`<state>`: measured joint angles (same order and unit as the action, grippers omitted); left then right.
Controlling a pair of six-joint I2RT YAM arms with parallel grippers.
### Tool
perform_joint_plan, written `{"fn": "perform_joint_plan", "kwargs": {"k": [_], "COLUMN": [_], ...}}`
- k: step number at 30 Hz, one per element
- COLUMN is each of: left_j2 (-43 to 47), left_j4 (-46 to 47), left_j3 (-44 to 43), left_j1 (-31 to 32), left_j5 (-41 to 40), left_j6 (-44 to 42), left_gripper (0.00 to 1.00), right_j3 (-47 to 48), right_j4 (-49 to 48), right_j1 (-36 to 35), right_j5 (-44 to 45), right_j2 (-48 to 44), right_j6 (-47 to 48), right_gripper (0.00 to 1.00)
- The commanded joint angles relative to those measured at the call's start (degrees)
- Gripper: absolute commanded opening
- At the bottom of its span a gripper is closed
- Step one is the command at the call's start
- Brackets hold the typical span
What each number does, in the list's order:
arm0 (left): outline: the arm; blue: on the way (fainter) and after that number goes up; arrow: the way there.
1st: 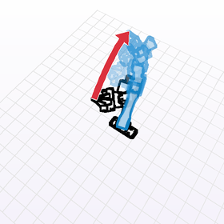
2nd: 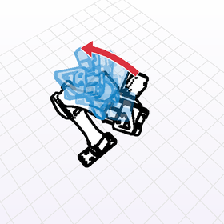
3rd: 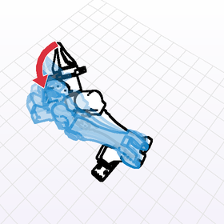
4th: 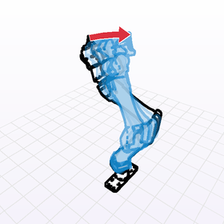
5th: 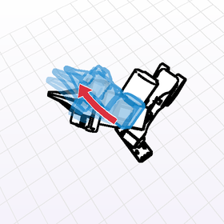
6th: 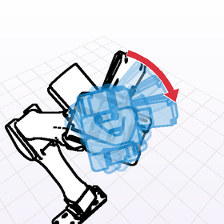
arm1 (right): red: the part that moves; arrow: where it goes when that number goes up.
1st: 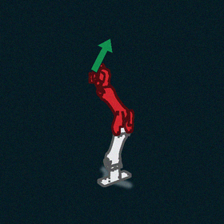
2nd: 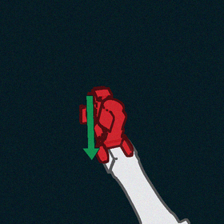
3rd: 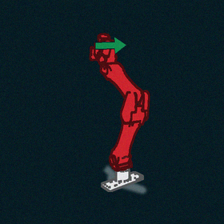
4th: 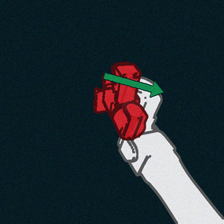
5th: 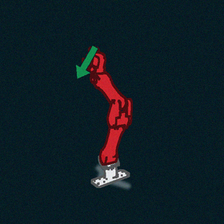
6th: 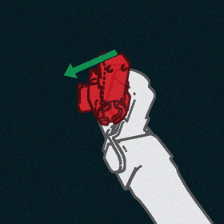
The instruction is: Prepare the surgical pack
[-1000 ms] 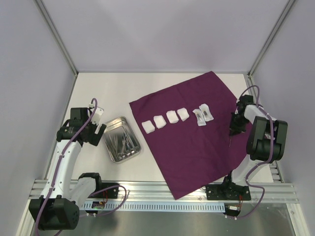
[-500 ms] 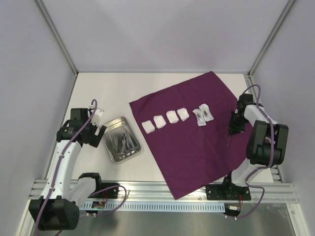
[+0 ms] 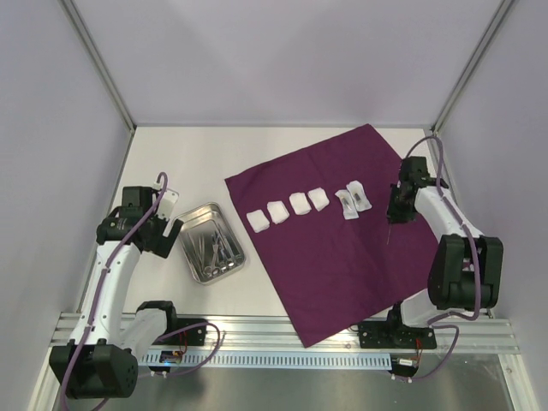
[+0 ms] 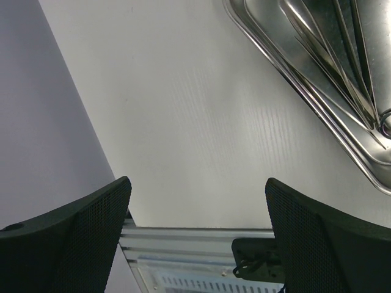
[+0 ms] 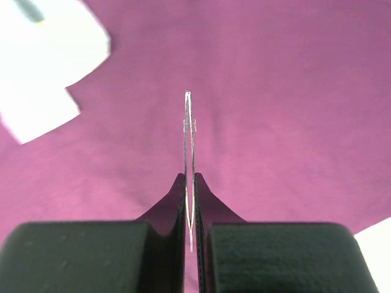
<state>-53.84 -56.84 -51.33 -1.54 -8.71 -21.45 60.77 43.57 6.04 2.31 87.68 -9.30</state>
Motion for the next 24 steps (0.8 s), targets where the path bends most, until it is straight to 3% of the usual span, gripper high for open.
{"fn": "perform_joint_plan", "kwargs": {"k": [1,8,13,18,24], "left_j2": [-0.56,-1.96,-2.32,-0.39,0.06], "left_j4": [-1.52,0.06,0.32,1.38,2.52], "left_j3": [-1.93,0.35,1.50,2.90,4.39], "left_j1": [-0.22,-0.30,-0.22,-0.22,-0.22], "left_j5": [-2.10,-3.86,-4.47,-4.30,-4.56], "left_j6": [1.24,1.24,2.38,2.20,1.77], "left_gripper": [1.00,1.00,1.00,1.00,1.00], "right_j3": [0.13,5.75,21.71,34.20,44.95], "right_j4": [-1.91,-10.24,-13.51,-17.38,-14.92], "right_j1": [-5.76,-36.21,-53.38,-61.05,-65.36], "right_j5": [1.56,1.74,3.41,1.83,2.44], "right_j2": [-3.83,-3.14,8.37,23.73,35.08], "right_j6": [-3.35,-16.96,-23.47,-31.20,-34.55], "right_gripper": [0.00,0.00,0.01,0.00,0.00]}}
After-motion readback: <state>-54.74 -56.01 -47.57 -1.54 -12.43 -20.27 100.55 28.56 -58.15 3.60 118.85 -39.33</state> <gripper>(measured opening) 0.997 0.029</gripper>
